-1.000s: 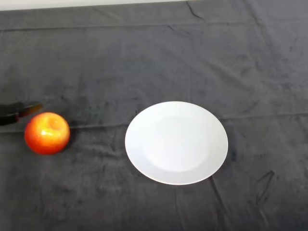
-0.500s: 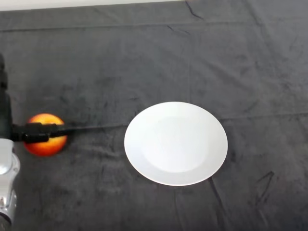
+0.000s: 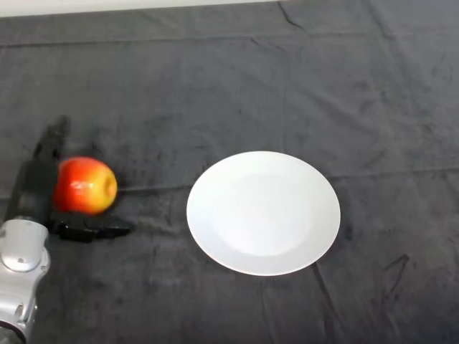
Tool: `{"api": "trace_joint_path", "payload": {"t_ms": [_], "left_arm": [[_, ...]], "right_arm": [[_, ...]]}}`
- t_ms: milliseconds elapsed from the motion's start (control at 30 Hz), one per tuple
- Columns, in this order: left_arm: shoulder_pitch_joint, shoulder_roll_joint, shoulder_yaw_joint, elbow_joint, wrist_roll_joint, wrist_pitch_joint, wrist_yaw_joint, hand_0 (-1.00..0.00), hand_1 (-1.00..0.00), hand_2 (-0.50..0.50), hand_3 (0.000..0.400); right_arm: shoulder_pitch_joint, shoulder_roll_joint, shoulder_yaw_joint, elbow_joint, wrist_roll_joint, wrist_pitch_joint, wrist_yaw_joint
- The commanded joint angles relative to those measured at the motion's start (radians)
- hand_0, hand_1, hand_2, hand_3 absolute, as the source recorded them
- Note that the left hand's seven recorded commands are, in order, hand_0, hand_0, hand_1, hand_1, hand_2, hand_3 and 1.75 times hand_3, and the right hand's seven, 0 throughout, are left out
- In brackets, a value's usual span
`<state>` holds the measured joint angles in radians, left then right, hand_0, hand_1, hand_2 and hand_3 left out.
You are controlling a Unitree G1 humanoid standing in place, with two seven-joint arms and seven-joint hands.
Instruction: Move the apple to the plate
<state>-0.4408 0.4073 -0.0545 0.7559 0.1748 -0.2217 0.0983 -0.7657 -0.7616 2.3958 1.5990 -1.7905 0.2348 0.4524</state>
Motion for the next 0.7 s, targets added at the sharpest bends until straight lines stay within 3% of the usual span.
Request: {"api": "trace_joint_path", "payload": {"t_ms": [33, 267, 467, 700], "left_arm": [[0.034, 0.068, -0.031, -0.024, 0.021, 0.028, -0.018, -1.00, -1.00, 0.00, 0.400], [0.039, 0.071, -0.054, -0.086, 0.046, 0.068, -0.025, -1.00, -1.00, 0.00, 0.400], [0.030, 0.039, -0.078, -0.188, 0.067, 0.129, -0.009, -1.00, -1.00, 0.00, 0.400], [0.029, 0.011, -0.109, -0.311, 0.086, 0.158, 0.006, -1.00, -1.00, 0.00, 0.400]], "right_arm": [[-0.045, -0.018, 0.0105, -0.033, 0.0039, -0.004, 0.0134], [-0.045, -0.018, 0.0105, -0.033, 0.0039, -0.004, 0.0135], [-0.045, -0.018, 0.0104, -0.033, 0.0039, -0.004, 0.0136], [-0.045, -0.018, 0.0103, -0.033, 0.0039, -0.004, 0.0136]]}}
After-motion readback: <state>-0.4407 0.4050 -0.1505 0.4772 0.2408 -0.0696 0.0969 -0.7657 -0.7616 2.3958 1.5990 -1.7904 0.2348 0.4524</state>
